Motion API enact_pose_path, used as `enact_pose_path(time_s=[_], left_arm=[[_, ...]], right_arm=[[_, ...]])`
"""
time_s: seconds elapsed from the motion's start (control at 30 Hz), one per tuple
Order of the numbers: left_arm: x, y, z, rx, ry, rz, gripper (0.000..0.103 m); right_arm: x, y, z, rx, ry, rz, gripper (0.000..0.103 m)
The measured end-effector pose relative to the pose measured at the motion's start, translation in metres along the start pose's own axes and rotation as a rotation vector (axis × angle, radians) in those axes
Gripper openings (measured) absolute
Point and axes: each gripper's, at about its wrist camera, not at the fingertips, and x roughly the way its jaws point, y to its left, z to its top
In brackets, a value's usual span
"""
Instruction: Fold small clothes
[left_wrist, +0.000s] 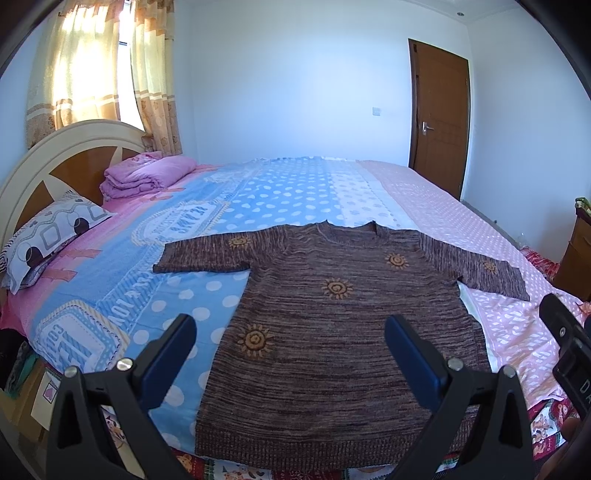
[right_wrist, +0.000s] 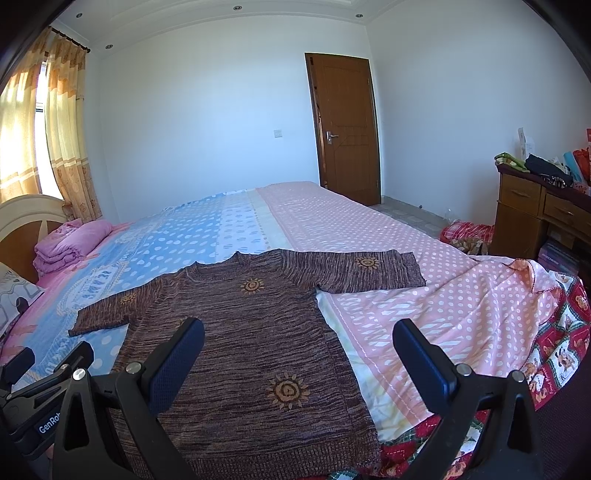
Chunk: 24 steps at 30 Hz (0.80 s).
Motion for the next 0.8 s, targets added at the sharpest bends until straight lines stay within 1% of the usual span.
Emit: enact_pose_path(time_s=[0.23,0.47,0.67,0.7,0.77,0.8], left_arm=[[0.002,-0.001,-0.002,0.001,0.008,-0.003,0.103],[0.016,-0.004,0.000,0.010,0.023,-0.008,0.103],[0.042,-0.004,0.004,0.026,0.045,-0.012,0.103],[0.054,-0.004,0.007,0.036,0.051,-0.021,0.103],[0.063,-0.003,0.010,0.045,0.060,-0.031,0.103],[0.075,-0.001,0.014,0.054,0.071,-0.045,0.103]], right_arm=[[0.001,0.002,0.000,0.001,0.006,-0.002,0.102],[0.006,0.001,0.000,-0.011,-0.002,-0.013,0.102],[0.022,-0.005,0.004,-0.034,-0.008,-0.056,0.102],[0.028,-0.007,0.006,-0.039,-0.005,-0.067,0.102],[0.040,-0.013,0.011,-0.047,0.005,-0.093,0.102],[0.047,-0.017,0.013,-0.049,0.010,-0.105,0.102]])
